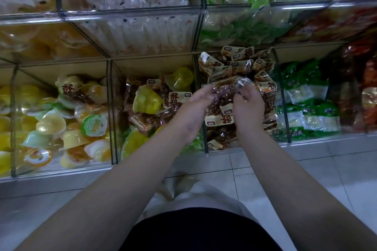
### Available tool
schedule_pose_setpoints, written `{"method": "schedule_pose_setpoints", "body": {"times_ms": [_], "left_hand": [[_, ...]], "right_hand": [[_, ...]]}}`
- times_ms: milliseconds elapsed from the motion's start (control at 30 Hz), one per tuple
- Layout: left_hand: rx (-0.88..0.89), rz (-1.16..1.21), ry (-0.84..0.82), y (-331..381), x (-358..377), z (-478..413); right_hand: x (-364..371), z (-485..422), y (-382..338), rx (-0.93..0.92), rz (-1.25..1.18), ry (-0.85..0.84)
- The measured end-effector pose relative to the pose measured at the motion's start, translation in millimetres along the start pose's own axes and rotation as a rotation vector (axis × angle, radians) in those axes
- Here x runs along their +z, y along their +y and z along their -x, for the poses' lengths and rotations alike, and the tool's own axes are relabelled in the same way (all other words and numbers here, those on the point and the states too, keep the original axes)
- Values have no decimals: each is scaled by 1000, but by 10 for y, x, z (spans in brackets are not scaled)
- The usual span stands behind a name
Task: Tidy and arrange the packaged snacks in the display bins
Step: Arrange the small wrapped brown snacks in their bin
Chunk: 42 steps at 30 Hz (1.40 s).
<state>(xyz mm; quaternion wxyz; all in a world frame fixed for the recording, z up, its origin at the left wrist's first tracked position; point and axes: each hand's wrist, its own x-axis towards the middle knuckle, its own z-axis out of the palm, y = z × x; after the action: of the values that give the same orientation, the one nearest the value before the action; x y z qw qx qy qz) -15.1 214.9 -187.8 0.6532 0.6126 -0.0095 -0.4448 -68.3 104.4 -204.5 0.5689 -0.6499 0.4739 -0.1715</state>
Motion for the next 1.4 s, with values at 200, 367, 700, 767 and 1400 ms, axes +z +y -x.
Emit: {"method": "schedule_pose_setpoints", "body": {"times_ms": [200, 367, 700, 767, 1400], "left_hand": [[2, 108, 59, 13, -138, 38], [17, 146, 115, 49, -364, 106], [-71, 256, 217, 21, -893, 127], [-103, 251, 214, 37, -936, 127], [-258, 256, 217, -25, -809, -218]], "right_hand": [[143, 64, -66, -47, -17, -36], [403, 161, -148, -41, -34, -139], [959, 313, -41, 150, 68, -339], [1007, 297, 28, 211, 74, -352], [1016, -3, 363, 448, 114, -552]]}}
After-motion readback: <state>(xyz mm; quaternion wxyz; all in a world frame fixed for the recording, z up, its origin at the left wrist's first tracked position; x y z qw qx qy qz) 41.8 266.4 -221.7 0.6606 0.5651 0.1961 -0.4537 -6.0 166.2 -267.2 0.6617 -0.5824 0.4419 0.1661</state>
